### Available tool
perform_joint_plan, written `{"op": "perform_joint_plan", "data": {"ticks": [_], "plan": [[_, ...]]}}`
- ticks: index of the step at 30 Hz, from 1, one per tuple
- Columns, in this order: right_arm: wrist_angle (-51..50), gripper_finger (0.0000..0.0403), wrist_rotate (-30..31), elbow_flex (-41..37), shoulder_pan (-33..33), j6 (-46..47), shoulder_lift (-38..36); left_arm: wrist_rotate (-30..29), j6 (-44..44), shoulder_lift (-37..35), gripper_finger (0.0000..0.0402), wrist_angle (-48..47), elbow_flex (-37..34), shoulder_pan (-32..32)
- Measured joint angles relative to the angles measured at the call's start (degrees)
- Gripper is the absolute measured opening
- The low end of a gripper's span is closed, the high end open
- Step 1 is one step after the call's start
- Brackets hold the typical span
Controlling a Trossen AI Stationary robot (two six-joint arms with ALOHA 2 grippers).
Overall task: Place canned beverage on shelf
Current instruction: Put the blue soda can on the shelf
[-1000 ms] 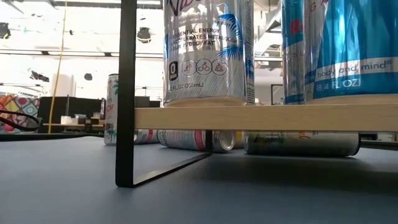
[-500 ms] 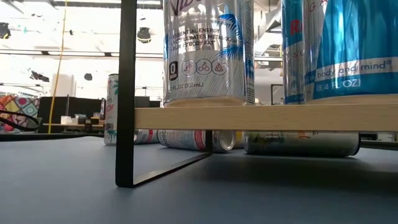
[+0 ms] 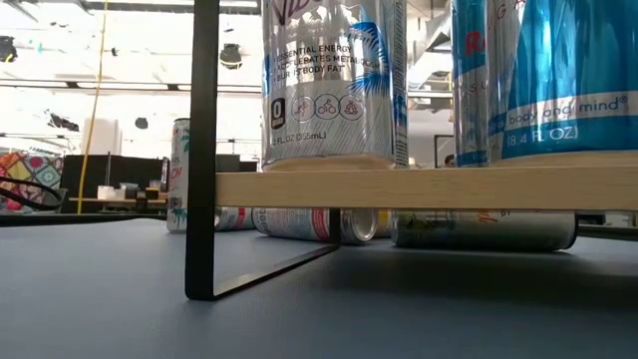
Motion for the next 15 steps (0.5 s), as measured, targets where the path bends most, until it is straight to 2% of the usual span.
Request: {"op": "perform_joint_plan", "data": {"ticks": [15], "plan": [[1.07,0.0297,-0.25,0.05,-1.98,0.89,-0.17,2.53,0.16,0.32,0.0227,-0.1,0.0,0.57]]}}
